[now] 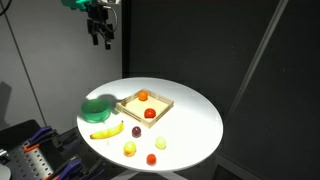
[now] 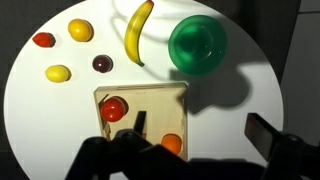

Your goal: Put the banana in the crate

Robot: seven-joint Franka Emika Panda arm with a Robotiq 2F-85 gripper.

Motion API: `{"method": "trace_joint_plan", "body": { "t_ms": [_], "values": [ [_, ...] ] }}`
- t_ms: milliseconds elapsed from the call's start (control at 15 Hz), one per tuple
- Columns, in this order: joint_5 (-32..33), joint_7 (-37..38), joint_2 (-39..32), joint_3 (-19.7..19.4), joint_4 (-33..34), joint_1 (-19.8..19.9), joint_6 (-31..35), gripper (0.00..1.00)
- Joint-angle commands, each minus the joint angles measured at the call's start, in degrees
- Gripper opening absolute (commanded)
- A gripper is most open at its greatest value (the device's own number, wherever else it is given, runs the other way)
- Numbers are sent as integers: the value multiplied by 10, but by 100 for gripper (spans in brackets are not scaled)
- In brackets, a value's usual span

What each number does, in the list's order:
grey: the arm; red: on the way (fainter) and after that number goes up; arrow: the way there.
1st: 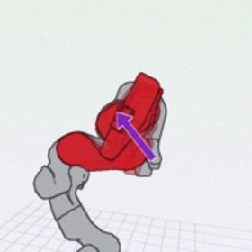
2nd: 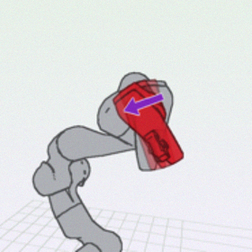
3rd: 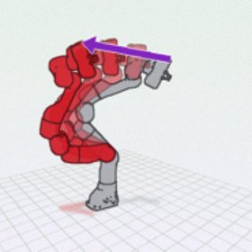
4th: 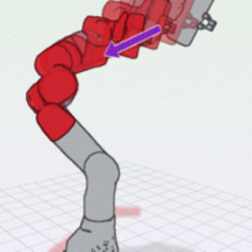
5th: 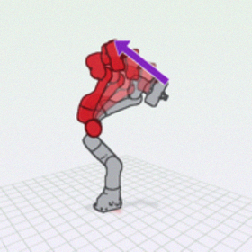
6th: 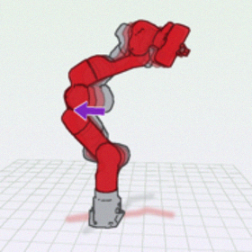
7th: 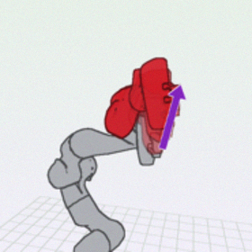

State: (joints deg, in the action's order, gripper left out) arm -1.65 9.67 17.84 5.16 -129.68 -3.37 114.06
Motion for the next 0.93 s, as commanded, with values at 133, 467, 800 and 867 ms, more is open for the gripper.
{"method": "trace_joint_plan", "body": {
  "t_ms": [133,467,800,867],
  "values": [
    [9,9,9,-10,-60,21,43,100],
    [12,11,2,-17,-95,35,77,100],
    [3,2,-4,-18,-91,32,66,100],
    [3,2,-4,-18,-91,31,66,100]
  ]
}}
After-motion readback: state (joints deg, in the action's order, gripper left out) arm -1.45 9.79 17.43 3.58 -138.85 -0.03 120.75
